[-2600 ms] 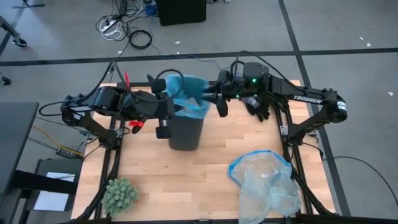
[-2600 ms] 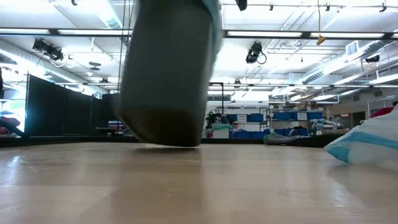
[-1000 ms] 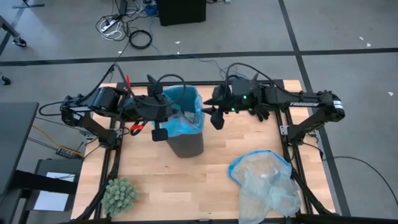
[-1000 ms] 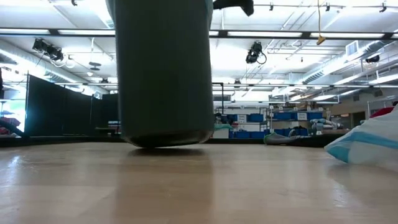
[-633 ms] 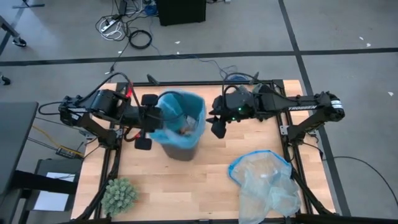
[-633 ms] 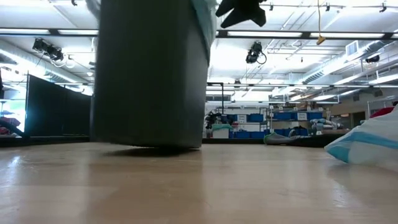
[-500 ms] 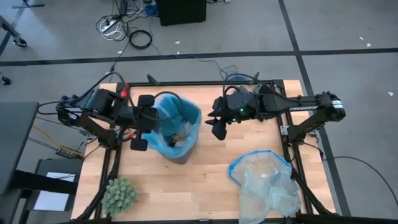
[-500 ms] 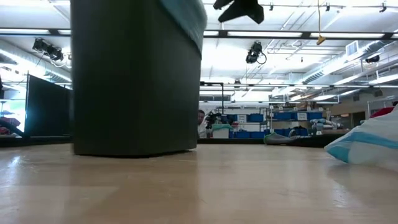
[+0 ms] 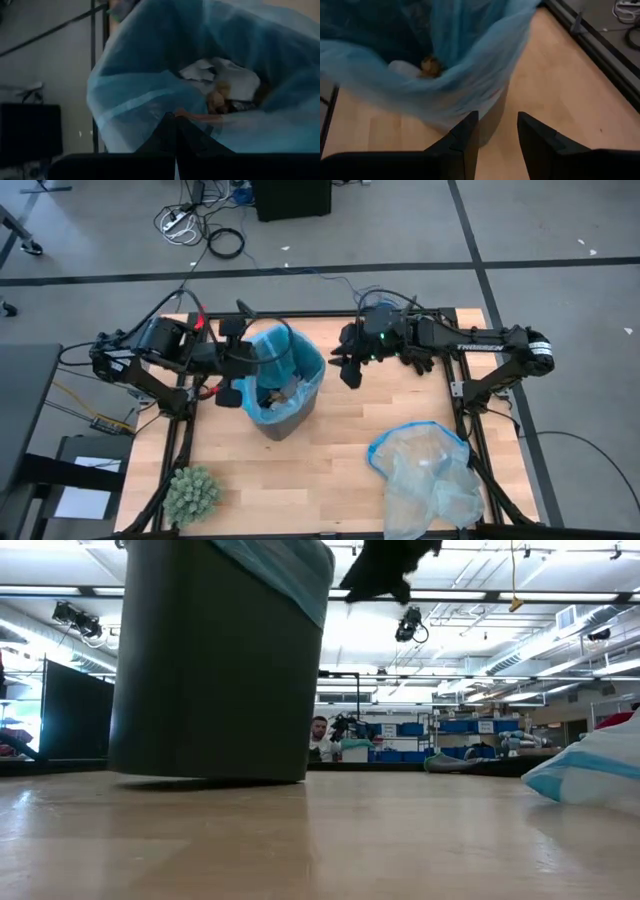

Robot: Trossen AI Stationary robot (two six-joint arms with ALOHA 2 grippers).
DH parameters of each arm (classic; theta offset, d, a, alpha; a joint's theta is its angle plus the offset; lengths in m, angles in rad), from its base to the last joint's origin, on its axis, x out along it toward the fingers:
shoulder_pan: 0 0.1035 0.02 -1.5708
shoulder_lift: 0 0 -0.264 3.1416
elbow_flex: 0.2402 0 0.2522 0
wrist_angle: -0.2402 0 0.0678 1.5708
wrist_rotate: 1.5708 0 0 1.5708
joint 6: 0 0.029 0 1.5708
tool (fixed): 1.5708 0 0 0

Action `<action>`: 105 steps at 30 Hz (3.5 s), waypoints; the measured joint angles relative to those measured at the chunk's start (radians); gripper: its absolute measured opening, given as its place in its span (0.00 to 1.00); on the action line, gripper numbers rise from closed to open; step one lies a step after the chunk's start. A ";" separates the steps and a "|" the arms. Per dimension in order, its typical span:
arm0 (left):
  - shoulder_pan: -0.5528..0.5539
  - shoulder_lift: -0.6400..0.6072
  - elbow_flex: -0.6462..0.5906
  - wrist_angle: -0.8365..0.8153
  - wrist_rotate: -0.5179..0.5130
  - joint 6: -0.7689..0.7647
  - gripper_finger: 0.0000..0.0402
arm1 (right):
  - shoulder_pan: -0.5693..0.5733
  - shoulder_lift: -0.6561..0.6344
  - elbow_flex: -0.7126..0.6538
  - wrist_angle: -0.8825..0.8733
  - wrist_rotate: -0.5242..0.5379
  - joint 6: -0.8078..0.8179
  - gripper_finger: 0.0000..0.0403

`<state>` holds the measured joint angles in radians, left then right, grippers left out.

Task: Place trash/remove bag and relplace
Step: Remove the trash bag from the bin

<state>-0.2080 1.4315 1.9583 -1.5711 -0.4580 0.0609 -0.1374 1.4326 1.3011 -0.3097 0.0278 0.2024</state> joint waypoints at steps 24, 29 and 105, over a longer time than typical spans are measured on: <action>0.176 0.004 -0.260 -0.002 0.029 -0.310 0.00 | -0.045 0.011 -0.144 0.314 -0.243 0.050 0.25; 0.176 0.003 -0.262 0.028 0.030 -0.356 0.00 | -0.061 0.060 -0.284 0.624 -0.359 0.267 0.30; 0.173 0.003 -0.037 -0.001 0.006 -0.305 0.00 | -0.028 0.029 -0.318 0.670 -0.147 0.400 0.28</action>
<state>-0.0345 1.4345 1.9212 -1.5724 -0.4524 -0.2441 -0.1653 1.4618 0.9836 0.3605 -0.1188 0.6027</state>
